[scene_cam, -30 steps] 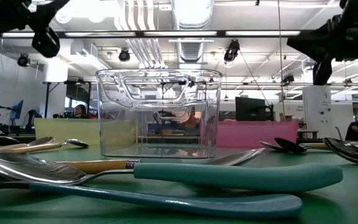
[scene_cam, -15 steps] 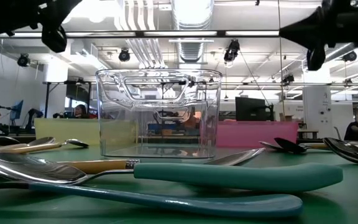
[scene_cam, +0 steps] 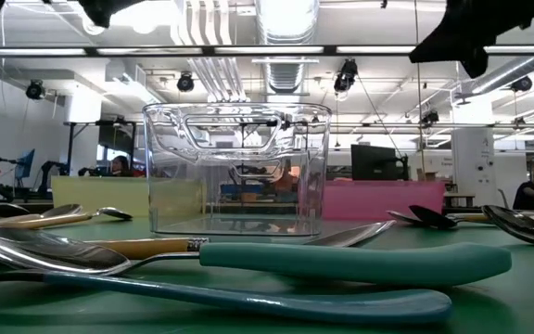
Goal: Sort silverware by color (type)
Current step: Put the top right yellow spoon into the transparent bin
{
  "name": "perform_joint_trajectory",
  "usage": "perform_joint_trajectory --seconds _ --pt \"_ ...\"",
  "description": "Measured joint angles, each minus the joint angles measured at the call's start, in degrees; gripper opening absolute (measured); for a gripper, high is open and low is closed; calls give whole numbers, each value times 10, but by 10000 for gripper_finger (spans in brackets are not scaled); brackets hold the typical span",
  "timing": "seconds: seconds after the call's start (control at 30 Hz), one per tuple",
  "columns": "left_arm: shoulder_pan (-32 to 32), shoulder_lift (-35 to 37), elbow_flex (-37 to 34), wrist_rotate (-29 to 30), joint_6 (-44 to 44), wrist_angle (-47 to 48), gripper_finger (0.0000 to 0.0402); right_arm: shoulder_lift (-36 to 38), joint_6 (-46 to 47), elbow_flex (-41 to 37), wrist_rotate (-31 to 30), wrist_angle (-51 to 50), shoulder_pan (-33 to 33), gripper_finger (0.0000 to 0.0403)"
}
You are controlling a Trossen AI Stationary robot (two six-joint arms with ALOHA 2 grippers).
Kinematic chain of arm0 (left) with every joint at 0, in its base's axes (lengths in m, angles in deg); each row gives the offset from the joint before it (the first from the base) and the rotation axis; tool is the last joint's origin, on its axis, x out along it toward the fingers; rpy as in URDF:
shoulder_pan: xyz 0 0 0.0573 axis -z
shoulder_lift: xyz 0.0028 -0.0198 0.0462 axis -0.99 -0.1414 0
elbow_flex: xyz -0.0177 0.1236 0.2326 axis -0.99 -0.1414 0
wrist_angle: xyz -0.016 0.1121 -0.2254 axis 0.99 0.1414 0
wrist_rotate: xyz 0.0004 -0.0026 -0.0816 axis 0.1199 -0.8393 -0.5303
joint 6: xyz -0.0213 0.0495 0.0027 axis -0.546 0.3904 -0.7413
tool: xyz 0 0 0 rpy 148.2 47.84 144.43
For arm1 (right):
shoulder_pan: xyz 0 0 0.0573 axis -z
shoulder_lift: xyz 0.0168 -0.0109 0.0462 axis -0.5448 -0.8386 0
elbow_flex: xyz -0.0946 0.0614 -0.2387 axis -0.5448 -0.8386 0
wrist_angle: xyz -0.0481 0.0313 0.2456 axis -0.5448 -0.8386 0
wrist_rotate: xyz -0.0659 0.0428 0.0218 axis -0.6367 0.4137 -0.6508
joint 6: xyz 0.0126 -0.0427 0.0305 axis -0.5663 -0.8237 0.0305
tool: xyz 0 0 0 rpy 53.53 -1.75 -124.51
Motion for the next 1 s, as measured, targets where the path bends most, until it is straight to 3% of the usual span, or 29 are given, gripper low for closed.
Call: perform_joint_trajectory --seconds 0.17,0.33,0.43,0.8,1.0 --pt "-57 -23 91 -62 12 174 77 -48 -52 35 -2 -16 0 20" --pt "-121 -40 116 -168 73 178 77 -93 -53 66 0 -18 0 20" --pt "-156 -43 118 -198 87 166 77 -122 -53 87 2 -37 0 20" --pt "-215 -7 -6 -199 108 -92 77 -243 50 250 62 -302 0 20" --pt "-222 5 -59 -145 129 -228 77 -326 50 330 80 -471 0 20"
